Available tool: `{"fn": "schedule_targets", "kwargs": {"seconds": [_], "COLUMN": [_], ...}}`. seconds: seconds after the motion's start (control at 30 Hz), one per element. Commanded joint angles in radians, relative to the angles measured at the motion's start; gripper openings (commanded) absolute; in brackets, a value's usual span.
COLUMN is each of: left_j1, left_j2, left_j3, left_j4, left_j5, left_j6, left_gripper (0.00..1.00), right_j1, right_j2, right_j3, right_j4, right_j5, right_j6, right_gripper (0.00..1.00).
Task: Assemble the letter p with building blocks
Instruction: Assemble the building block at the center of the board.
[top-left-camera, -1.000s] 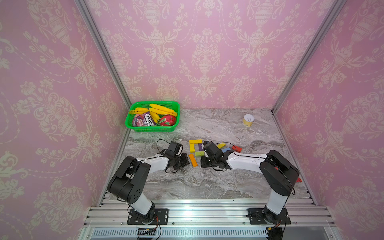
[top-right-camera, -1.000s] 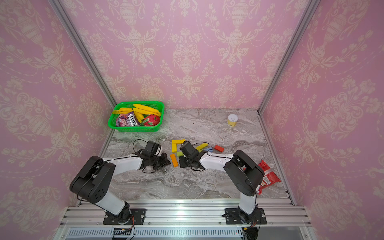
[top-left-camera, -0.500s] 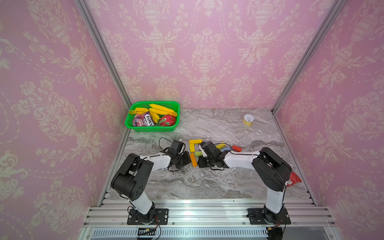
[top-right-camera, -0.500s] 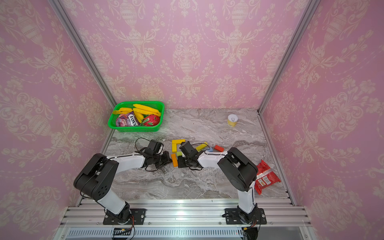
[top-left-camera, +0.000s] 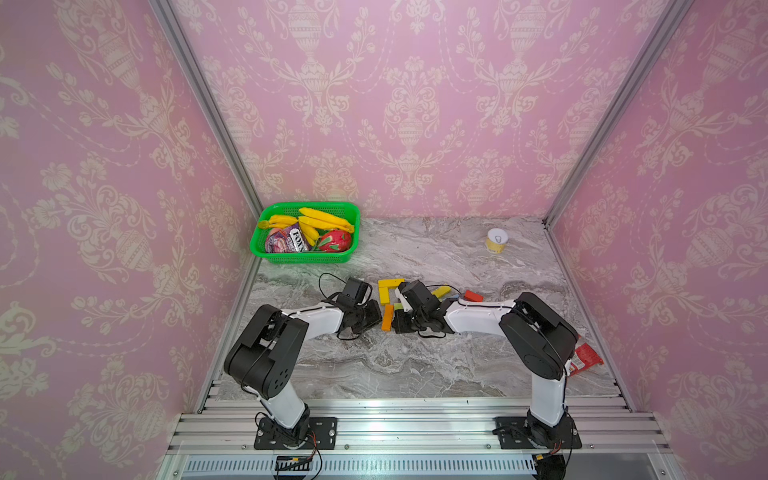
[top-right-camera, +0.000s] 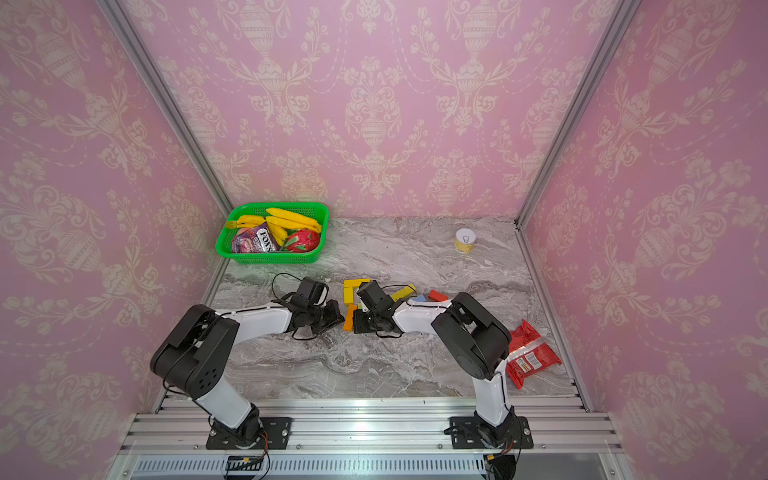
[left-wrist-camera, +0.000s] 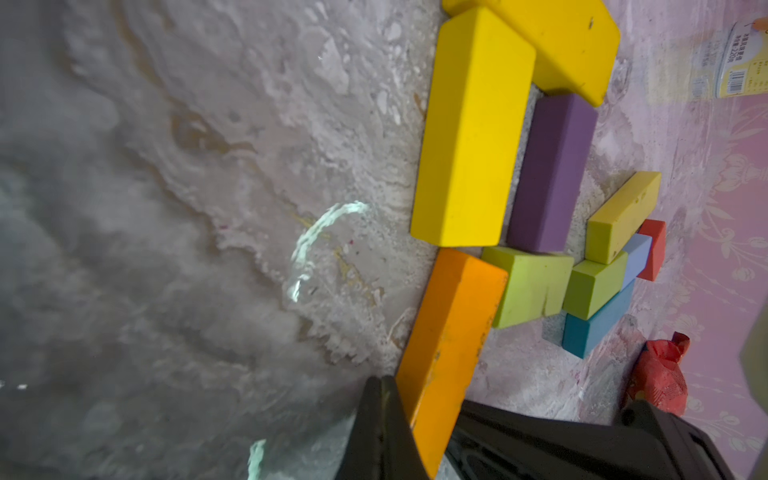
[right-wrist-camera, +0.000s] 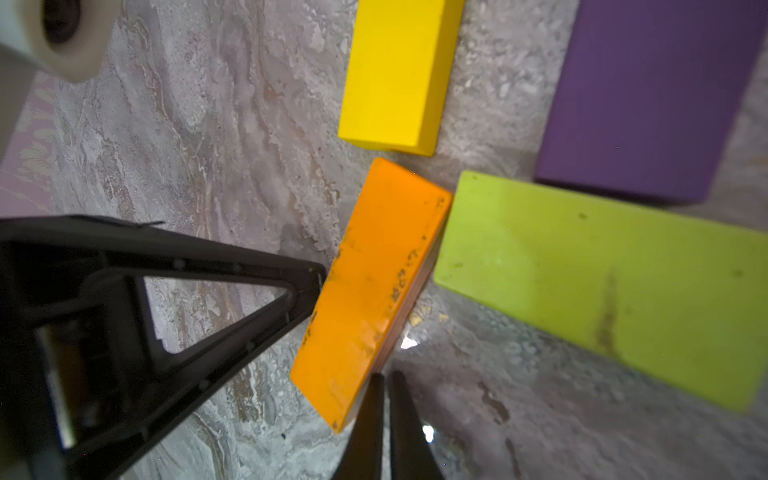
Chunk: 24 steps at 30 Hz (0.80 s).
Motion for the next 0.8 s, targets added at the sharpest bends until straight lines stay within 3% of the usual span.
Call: {"fn": "schedule_targets", "kwargs": {"seconds": [0.0,0.77], "left_j1": [-0.008,-0.040], "left_j2": [-0.037,0.000], "left_j3": [-0.052,0.009], "left_j4": [-0.092,-0.107], "left_j5": [-0.061,0.008], "left_j6": [-0.009,0.040], "left_gripper": [0.00,0.00], "right_j1": [-0.009,-0.043], "right_j2": [0.044,0.084], "right_j3": [0.017,0.078], "right_j4": [-0.079,-0.122], "right_j5": [0.027,0.043], "right_j6": [0.008,0.007], "right_gripper": [0.10,0.10]}}
